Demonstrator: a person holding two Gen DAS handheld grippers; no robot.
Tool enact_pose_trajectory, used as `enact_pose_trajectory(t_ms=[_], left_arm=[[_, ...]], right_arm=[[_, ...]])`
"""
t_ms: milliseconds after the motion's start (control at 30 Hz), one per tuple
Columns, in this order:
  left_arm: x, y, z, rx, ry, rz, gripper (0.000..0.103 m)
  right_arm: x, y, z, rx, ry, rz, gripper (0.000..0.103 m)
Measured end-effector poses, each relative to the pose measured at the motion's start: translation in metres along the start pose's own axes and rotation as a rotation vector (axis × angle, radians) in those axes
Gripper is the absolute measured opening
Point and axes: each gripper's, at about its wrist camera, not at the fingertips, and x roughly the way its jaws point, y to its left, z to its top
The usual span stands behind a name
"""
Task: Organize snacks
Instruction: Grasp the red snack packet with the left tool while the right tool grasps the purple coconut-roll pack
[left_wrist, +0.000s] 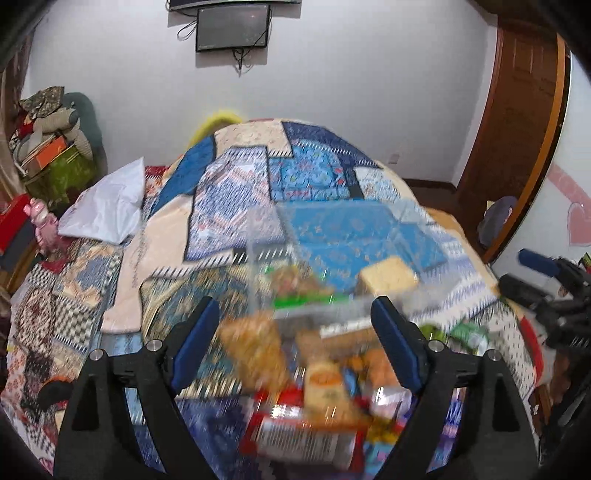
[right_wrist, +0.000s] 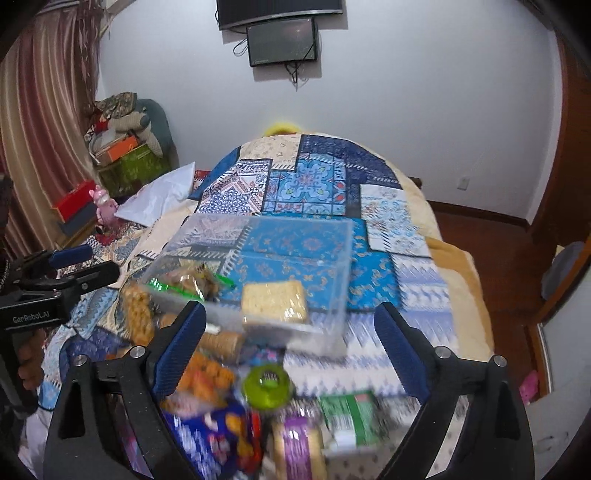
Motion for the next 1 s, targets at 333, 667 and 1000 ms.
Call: enact_pose_trajectory(t_ms=[333,667,1000], left_arm=[[-0.007,0.008,-0.083,0.003,0.1,0.03,0.085],[0.017,-0.01,-0.115,0.005,0.192,-0.017,0.085],[0.03,0.002,-0.129,-0.034,0.218,0.002,0.085]], right_arm=[[-0.011,-0.01,-0.063,0.014,0.095,-0.054,0.092],[0.002,-0.023,-0.113,0.072,0.201,-0.064,0.092],[0.016,-0.029,-0.131,0.108,0.243,-0.038,0.08]])
